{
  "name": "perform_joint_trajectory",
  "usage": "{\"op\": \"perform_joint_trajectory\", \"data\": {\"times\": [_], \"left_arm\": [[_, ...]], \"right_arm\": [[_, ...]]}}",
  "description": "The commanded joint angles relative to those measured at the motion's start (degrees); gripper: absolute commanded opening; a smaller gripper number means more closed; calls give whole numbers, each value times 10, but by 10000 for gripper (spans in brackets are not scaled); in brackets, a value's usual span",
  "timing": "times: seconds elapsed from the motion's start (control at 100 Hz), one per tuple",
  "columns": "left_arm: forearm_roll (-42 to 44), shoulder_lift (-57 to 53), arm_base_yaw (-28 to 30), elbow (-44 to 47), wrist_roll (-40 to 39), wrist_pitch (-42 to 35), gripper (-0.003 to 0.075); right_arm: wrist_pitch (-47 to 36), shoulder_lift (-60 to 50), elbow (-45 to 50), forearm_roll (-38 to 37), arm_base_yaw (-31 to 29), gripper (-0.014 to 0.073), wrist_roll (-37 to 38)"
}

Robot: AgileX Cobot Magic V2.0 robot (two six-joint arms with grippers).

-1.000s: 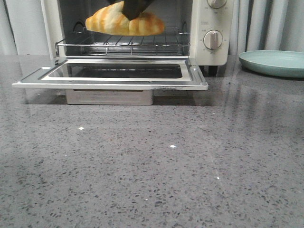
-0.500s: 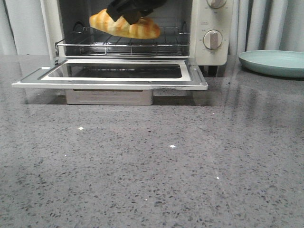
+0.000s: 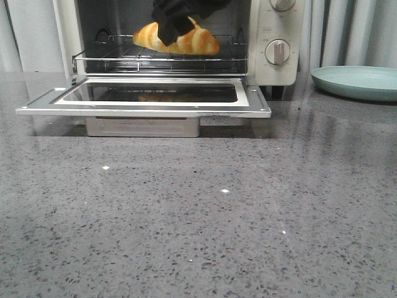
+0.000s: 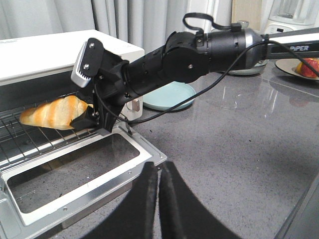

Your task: Put bread in oven

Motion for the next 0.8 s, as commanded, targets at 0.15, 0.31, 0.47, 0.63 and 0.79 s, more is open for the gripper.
{"op": "perform_joint_trajectory", "data": {"times": [0.15,0.31,0.47,0.63,0.79], "left_arm": [[132,-33,2,-16,-127,-116,-22],[282,-84,2,-16,-175,-107,-22],[348,-151,2,8,-177,-71,-22],[354,-210,2,70,-177,-56,-22],[356,-241,2,138,-177,-62,-22]], "right_arm": [[65,-89,-19,37,8,67,2],[78,-151,34,139,9,-55,2],[19,-288,178,176,36,-55,2],[3,-453,348,179,51,-55,2],[-27,-624,498,180,51,-55,2]]}}
